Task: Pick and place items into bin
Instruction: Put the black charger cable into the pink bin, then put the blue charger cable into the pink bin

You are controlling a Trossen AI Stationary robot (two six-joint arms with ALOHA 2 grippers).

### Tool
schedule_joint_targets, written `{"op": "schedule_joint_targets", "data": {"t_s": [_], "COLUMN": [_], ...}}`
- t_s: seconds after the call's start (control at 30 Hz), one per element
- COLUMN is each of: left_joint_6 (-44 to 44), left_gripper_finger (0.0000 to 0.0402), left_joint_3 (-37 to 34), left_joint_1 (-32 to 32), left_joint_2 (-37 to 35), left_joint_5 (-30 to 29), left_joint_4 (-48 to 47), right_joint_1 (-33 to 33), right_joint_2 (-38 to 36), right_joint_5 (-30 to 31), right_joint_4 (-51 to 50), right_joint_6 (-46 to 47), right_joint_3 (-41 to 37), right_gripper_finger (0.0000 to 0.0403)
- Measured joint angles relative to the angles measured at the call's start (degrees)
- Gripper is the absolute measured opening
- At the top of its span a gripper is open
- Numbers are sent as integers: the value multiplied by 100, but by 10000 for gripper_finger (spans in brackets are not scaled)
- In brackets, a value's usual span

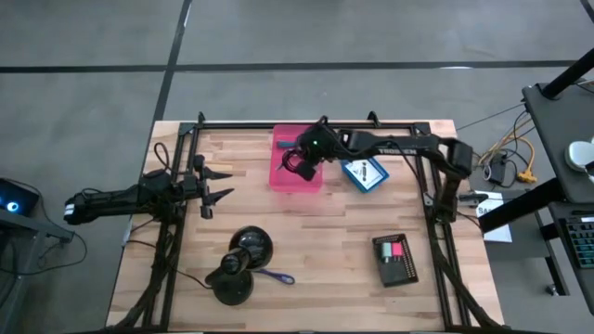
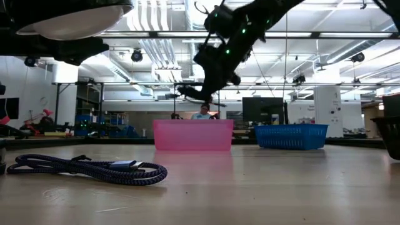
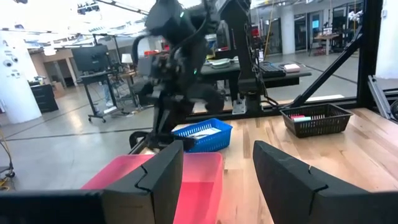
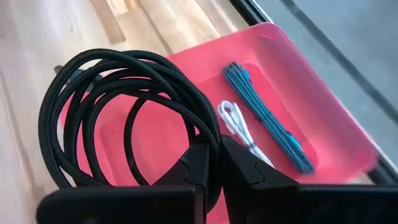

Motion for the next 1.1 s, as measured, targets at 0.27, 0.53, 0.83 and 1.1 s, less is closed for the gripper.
{"op": "schedule_joint_targets", "data": {"t_s": [0.27,0.53,0.83,1.1], "left_joint_6": [46,50,50,50], "left_gripper_finger": [180,180,180,180], "left_joint_3": [0,0,0,0], "left_joint_1": [0,0,0,0], "left_joint_2": [-2,0,7,7], "left_joint_5": [-1,-1,-1,-2], "left_joint_4": [5,9,1,5], "right_joint_1": [-169,-169,-166,-79], "right_joint_2": [486,693,678,670], "right_joint_5": [-371,-433,-426,-569], "right_joint_4": [72,73,81,-690], "right_joint_6": [15,30,30,253], "right_joint_3": [22,58,73,757], "right_gripper_finger": [13,14,84,131]}}
